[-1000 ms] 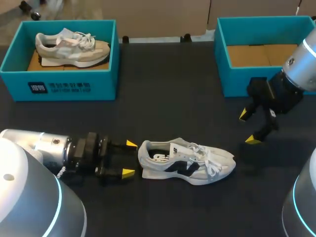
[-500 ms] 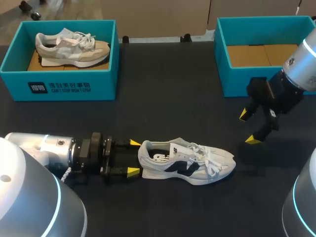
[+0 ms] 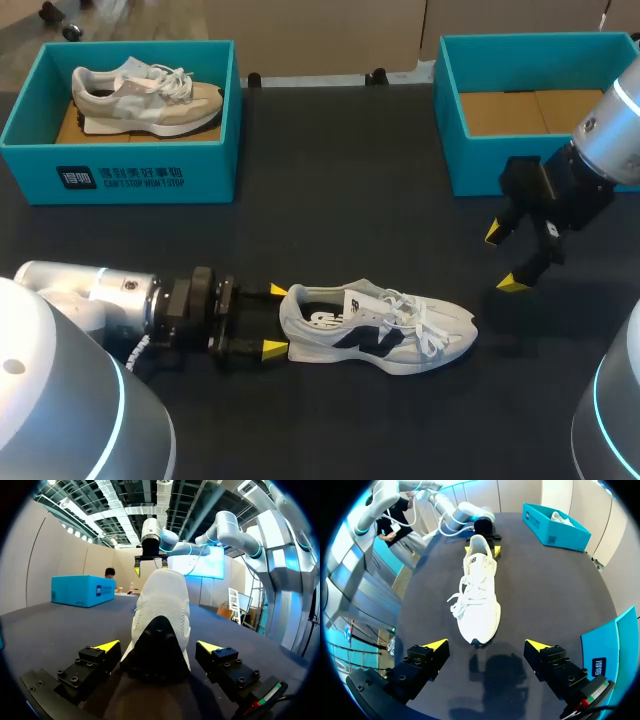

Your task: Take the shoe out of the shoebox, open the shoe tongue, remove and reinsert the insole, then place the shoe into the shoebox

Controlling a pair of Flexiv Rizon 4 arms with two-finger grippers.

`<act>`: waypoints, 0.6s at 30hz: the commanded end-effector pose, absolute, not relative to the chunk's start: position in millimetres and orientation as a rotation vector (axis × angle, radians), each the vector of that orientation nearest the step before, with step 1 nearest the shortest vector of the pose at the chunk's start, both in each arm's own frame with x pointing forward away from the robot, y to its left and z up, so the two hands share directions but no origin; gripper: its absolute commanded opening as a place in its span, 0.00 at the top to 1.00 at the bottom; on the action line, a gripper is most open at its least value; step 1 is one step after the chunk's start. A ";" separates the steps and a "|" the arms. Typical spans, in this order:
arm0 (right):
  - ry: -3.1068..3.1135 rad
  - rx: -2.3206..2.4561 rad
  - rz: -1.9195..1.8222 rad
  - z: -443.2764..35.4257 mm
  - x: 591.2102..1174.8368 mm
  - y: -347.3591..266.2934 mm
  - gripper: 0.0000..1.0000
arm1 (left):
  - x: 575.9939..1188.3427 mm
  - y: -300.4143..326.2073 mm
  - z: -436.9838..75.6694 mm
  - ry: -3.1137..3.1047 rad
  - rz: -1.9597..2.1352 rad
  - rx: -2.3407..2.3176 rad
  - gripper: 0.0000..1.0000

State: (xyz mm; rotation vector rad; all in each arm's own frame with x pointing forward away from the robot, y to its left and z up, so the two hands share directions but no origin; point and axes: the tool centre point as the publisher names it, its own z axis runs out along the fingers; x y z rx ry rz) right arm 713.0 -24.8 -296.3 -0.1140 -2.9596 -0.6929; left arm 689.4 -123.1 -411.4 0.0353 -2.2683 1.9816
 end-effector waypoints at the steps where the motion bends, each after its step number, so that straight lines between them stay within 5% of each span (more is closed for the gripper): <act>1: -2.962 -0.114 -0.690 -296.8 712.0 -24.8 0.00 | 689.8 -128.3 -413.2 -2.265 1.975 0.026 0.00; 18: -2.962 -0.114 -0.690 -296.8 712.0 -24.8 0.00 | 687.8 -140.8 -417.4 -2.263 1.972 0.000 0.00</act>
